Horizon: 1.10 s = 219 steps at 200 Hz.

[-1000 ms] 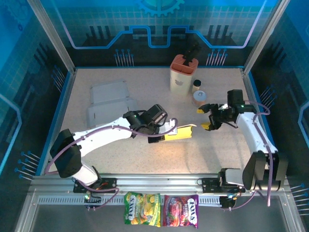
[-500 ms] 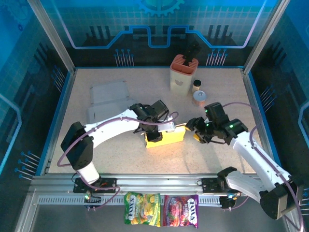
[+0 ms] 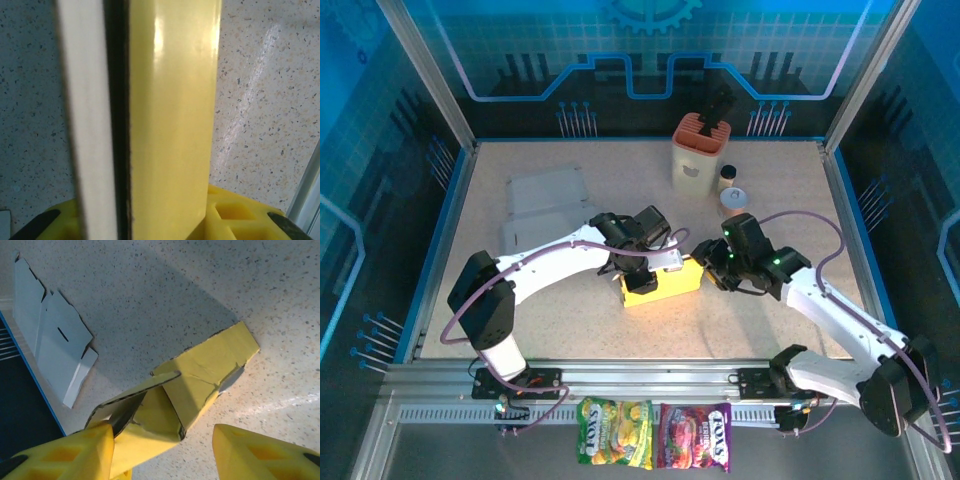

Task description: Fold the paper box

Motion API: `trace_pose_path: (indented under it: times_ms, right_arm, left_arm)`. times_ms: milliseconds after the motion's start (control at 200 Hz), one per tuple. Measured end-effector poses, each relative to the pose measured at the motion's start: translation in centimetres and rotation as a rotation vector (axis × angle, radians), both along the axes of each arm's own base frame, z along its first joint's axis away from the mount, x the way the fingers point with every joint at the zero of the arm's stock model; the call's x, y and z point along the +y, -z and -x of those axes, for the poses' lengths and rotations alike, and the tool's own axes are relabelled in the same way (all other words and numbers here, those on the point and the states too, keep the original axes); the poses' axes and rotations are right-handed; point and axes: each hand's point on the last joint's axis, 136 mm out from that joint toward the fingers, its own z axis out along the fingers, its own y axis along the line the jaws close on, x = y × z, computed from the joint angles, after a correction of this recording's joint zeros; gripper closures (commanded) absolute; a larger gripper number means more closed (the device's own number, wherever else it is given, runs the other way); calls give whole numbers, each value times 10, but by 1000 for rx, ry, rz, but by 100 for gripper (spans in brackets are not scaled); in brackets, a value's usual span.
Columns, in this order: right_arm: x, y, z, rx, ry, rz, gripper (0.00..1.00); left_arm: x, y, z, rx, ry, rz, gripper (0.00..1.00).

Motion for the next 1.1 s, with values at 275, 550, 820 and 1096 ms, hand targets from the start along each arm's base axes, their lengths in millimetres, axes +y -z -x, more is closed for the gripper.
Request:
trace_pose_path:
  times_ms: [275, 550, 820, 1096]
  right_arm:
    - [3, 8, -6, 15, 3, 14, 59]
    - [1, 5, -5, 14, -15, 38, 50]
    - [-7, -14, 8, -24, -55, 54, 49]
    - [-11, 1, 17, 17, -62, 67, 49]
  left_arm:
    - [0, 0, 0, 5, -17, 1, 64]
    - [0, 0, 0, 7, -24, 2, 66]
    - [0, 0, 0, 7, -24, 3, 66]
    - [0, 0, 0, 7, -23, 3, 65]
